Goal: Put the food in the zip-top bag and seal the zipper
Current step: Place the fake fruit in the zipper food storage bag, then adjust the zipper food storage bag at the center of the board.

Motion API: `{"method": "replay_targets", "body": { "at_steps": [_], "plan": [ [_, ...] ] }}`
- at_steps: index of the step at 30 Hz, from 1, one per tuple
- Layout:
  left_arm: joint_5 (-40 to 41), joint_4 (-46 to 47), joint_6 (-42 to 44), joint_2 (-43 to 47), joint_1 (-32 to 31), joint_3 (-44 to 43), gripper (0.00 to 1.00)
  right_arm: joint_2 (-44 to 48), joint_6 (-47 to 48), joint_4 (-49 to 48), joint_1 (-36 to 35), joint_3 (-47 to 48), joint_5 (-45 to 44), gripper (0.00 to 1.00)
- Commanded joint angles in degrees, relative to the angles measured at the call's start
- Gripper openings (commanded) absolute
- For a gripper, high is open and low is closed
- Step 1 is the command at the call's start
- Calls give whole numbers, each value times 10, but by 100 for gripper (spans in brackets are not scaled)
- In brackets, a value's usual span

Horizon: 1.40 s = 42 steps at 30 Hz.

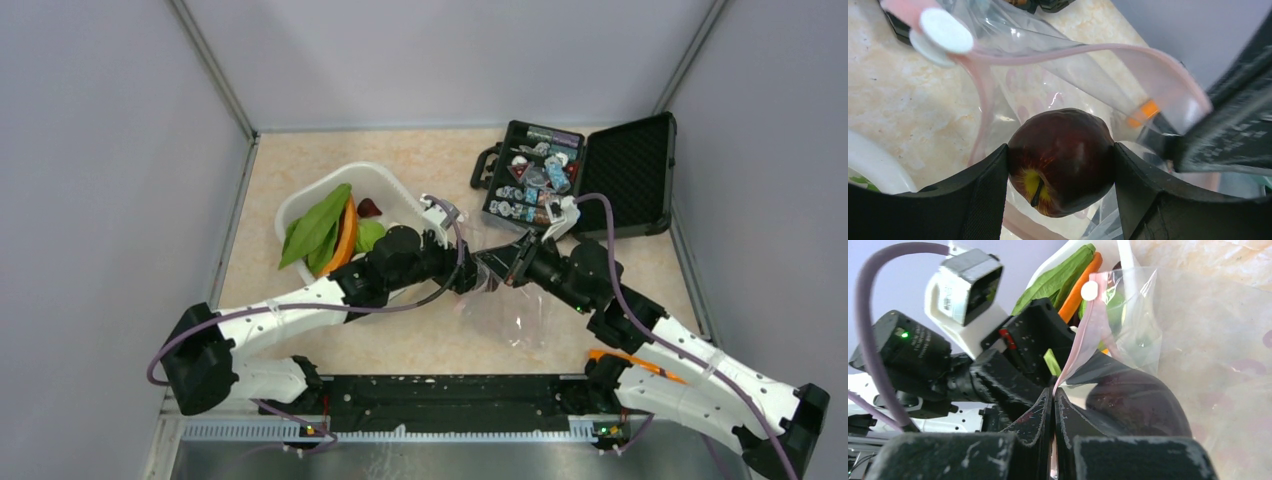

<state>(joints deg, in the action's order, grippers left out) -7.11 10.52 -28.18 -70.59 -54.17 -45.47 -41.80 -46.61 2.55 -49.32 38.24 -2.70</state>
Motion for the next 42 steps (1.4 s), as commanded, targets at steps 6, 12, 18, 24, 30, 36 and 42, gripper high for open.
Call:
{"method": "replay_targets", "body": {
  "at_steps": [6, 12, 18, 24, 30, 36, 42],
  "plan": [
    [12, -17, 20, 20, -2, -26, 79, 22, 3, 13, 1, 10, -30, 0],
    [13, -30, 38, 81, -2, -25, 95, 12, 7, 69, 1, 22, -83, 0],
    [21, -50, 58, 114, -2, -19, 99, 9, 15, 62, 1, 21, -87, 0],
    [93, -128, 28, 115, -2, -22, 99, 30, 17, 44, 1, 25, -83, 0],
    [107, -161, 16, 74, -2, -45, 92, 40, 32, 66, 1, 45, -96, 0],
    [42, -152, 14, 25, -2, -79, 75, 57, 30, 67, 1, 37, -99, 0],
    [38, -152, 10, 12, -2, -91, 56, 67, 32, 69, 1, 28, -102, 0]
  ]
}}
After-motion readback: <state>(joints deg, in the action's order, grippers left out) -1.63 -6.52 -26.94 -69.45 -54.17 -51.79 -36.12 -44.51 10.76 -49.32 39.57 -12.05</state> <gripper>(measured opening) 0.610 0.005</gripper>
